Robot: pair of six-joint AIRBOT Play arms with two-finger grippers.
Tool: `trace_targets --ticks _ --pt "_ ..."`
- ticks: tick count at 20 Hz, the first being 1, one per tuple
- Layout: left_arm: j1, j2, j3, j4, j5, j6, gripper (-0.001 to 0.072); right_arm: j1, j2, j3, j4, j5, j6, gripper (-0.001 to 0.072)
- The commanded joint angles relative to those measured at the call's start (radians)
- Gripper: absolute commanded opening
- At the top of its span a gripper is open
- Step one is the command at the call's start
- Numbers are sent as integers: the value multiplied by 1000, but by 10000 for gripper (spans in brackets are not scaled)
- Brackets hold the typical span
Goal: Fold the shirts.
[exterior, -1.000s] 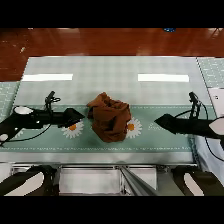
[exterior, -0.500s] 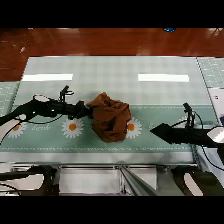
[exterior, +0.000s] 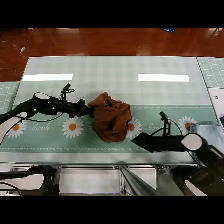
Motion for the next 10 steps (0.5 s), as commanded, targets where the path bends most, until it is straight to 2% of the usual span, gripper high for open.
trace_targets --ticks 1,8,9,10 --pt "1 -1 2 0 -5 2 16 175 -168 39 64 -197 4 406" --pt "0 -1 2 -3 -5 -6 16 249 -453 245 66 -316 -26 406" --pt "0 0 2 -3 -5 -7 16 261 -479 270 66 -319 -32 392" --pt "0 0 2 -3 -5 -7 16 270 -499 294 66 -320 -37 316"
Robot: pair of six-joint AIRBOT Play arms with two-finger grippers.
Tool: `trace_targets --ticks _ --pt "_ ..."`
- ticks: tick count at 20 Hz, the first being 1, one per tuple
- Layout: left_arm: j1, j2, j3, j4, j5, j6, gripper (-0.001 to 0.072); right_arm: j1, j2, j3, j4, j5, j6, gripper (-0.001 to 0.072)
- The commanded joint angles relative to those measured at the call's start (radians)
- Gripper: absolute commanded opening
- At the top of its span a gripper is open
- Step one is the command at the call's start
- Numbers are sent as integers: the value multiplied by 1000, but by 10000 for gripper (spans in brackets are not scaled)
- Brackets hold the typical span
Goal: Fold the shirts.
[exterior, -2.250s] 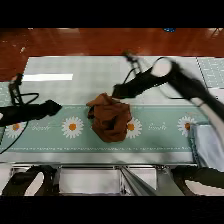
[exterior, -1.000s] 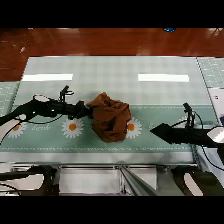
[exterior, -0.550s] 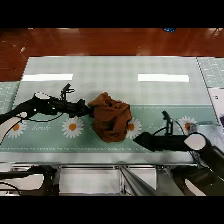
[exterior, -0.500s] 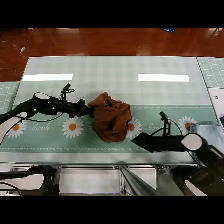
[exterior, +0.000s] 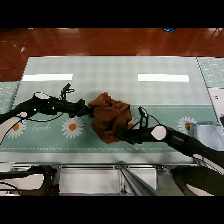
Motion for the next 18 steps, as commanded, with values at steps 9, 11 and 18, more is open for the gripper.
trace_targets --ticks 9,11,18 --pt "227 224 302 -62 -196 16 15 -292 178 493 -414 299 -96 23" --pt "314 303 457 -146 -197 4 15 -444 229 712 -483 373 -77 23" --pt "489 517 967 -203 -197 -29 15 -572 240 1477 -626 851 -164 24"
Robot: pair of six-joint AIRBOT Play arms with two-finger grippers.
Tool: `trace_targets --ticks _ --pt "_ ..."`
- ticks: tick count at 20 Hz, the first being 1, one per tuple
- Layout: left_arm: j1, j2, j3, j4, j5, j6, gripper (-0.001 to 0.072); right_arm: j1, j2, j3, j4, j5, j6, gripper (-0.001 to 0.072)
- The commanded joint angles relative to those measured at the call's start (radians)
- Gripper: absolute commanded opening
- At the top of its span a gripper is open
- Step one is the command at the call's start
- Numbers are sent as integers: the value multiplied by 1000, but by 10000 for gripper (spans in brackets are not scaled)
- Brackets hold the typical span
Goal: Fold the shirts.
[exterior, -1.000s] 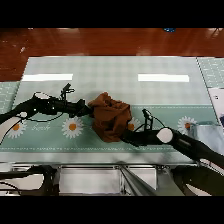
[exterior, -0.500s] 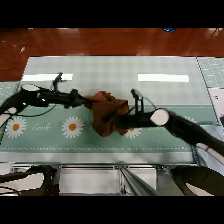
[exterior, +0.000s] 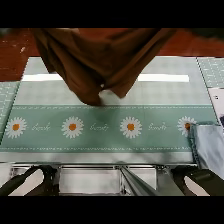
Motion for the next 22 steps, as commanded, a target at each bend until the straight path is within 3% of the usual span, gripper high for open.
trace_targets --ticks 1,4,7,10,14,16,18,20,22 --pt "114 117 236 -21 9 -14 15 -39 13 352 -124 295 -23 24" --pt "238 215 327 47 17 -31 15 -39 99 407 -204 365 -28 24" --pt "206 289 340 176 5 -72 15 -39 199 406 -305 457 -5 24" --pt "25 372 340 521 -10 -160 15 -39 277 389 -422 612 36 24" --pt "-289 475 322 1046 -78 -311 16 -39 333 257 -446 729 62 24" --pt "-378 487 254 1197 -166 -384 15 -39 341 139 -455 721 68 23" --pt "-395 486 120 1251 -208 -406 15 -39 341 -18 -433 636 76 22" --pt "-394 481 -62 1270 -170 -418 16 -39 338 -200 -427 504 85 21" --pt "-394 458 -256 1297 -40 -485 15 -39 303 -368 -460 369 96 21"
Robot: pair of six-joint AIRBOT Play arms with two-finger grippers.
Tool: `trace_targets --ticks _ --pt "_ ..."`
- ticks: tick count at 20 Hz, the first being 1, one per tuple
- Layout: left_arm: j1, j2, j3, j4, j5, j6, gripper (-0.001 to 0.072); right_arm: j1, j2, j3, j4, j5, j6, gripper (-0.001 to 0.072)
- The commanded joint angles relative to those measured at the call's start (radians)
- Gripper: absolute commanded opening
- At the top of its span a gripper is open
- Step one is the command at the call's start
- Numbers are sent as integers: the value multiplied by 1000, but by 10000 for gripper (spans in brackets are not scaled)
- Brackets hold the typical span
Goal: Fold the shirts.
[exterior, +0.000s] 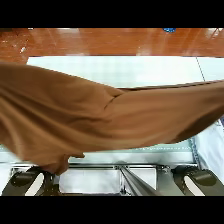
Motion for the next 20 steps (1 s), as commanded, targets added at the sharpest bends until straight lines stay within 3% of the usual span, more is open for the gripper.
trace_targets --ticks 1,4,8,10,15,16,17,18,19,20 --pt "-24 -37 -315 115 204 -118 15 -1 -61 -267 -50 -227 24 21" --pt "-24 -193 -468 108 467 -204 15 -95 -274 -305 4 -389 -2 21" --pt "-24 -520 -455 88 655 -229 15 -264 -581 -280 295 -592 -117 24" --pt "-19 -675 -400 71 692 -248 15 -304 -725 -233 423 -654 -175 24" --pt "-15 -922 -254 -71 693 -247 15 -312 -1014 -65 604 -708 -181 25" --pt "-15 -940 -232 -93 686 -247 16 -313 -1050 -38 664 -712 -182 77" --pt "-11 -953 -200 -105 657 -247 65 -319 -1079 -5 706 -709 -182 316" --pt "-2 -958 -165 -106 607 -247 287 -325 -1093 25 740 -695 -183 411" --pt "20 -957 -122 -105 535 -246 505 -338 -1091 53 758 -673 -188 412" --pt "54 -956 -71 -99 440 -235 509 -362 -1081 90 757 -625 -193 412"
